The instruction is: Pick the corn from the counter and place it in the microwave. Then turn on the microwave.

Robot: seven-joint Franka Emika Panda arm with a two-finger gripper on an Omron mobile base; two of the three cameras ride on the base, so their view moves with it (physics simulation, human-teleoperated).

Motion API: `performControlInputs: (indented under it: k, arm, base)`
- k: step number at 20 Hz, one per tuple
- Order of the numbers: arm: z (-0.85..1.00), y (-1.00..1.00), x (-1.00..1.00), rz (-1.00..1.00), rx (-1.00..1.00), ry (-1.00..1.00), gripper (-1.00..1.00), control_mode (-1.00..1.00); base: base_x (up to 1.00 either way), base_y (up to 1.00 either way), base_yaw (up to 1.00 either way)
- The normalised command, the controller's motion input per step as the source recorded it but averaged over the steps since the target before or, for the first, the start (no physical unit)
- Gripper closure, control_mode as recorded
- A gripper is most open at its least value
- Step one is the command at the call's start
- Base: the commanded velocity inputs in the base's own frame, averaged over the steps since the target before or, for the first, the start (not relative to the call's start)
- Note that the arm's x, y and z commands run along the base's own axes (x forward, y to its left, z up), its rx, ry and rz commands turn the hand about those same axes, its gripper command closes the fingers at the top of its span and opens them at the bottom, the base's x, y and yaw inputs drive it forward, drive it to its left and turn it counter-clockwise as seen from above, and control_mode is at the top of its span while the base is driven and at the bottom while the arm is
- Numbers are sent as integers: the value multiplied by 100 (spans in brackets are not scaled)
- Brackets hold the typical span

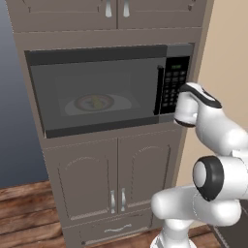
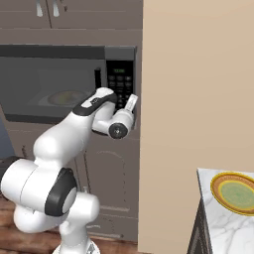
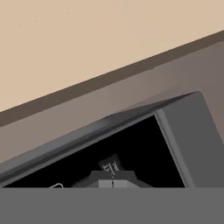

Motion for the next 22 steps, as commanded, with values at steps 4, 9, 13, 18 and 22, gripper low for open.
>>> performControlInputs:
  k: [4,9,13,18,22]
  arm:
    - [-10,-2,18,-1,1,0,100,-100]
    - [-10,-2,18,-1,1,0,100,-100]
    - [-7,-4,18,-2,1,0,100,-100]
    - [-2,-12,-11,-1,2,0,100,-100]
    - [3,-25,-55,-1,3,0,100,-100]
  base:
    - [0,0,0]
    - [0,0,0]
    - [0,0,0]
    - [0,0,0]
    - [0,0,0]
